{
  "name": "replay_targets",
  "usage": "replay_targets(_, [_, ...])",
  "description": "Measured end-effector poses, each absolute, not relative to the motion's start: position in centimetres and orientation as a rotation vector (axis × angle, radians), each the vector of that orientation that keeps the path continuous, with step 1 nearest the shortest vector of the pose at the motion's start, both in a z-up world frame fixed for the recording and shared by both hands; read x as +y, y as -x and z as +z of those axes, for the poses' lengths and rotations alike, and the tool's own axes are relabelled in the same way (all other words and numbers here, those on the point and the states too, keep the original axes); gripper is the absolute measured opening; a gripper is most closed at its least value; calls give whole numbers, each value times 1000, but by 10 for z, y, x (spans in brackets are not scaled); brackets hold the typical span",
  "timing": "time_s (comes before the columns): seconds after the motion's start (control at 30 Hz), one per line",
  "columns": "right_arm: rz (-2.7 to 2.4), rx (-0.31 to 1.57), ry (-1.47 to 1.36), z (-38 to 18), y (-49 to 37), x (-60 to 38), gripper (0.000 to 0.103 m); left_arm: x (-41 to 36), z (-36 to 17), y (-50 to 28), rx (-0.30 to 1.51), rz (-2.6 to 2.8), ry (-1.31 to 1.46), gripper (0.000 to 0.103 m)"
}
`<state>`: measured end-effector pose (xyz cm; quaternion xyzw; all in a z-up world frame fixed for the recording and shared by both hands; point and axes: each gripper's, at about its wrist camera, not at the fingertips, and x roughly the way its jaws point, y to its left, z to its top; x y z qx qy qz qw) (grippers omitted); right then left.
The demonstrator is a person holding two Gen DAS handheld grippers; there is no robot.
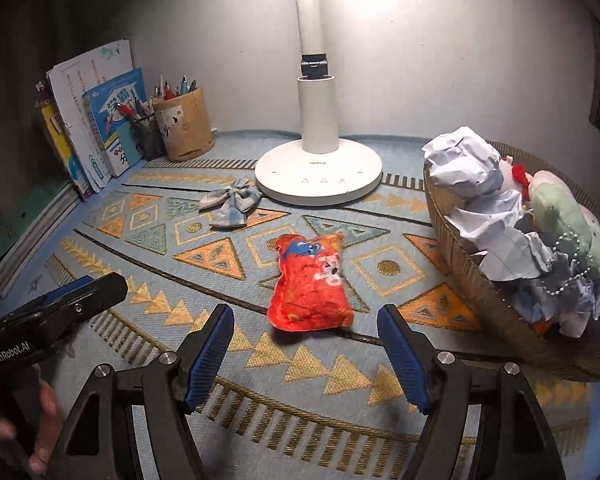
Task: Organize objects
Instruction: 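Move both tools back toward the plaid bow and red snack bag, then grasp the plaid bow with the left tool while the right tool grasps the red snack bag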
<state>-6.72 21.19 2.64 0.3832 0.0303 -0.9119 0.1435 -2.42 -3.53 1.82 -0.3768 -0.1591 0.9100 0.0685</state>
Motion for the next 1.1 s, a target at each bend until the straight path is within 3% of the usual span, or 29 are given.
replay_targets(0.23, [-2621,51,-1152,25,104,211,74,-23,47,97,-414,2684,1173,94])
replay_targets(0.43, [-2620,47,-1188,11,121,206,74,2,14,162,-201,2679,1263,93])
replay_targets(0.57, [-2591,18,-1249,1,132,208,74,3,0,181,-205,2626,1319,88])
replay_targets(0.67, [-2585,15,-1242,1,133,206,74,3,0,182,-189,2631,1290,70])
replay_targets(0.73, [-2578,35,-1248,-1,133,204,68,5,0,182,-169,2631,1284,61])
replay_targets(0.77, [-2574,47,-1245,-1,133,202,60,6,0,181,-159,2630,1277,56])
replay_targets(0.8, [-2573,60,-1246,-2,132,200,53,7,0,180,-159,2613,1266,42])
replay_targets(0.87, [-2574,88,-1243,-4,131,197,38,10,1,176,-175,2561,1237,26])
replay_targets(1.0, [-2581,123,-1180,0,125,193,33,15,4,166,-130,2584,1228,17])
replay_targets(1.1, [-2583,134,-1100,6,115,192,33,14,10,146,-154,2581,1227,17])
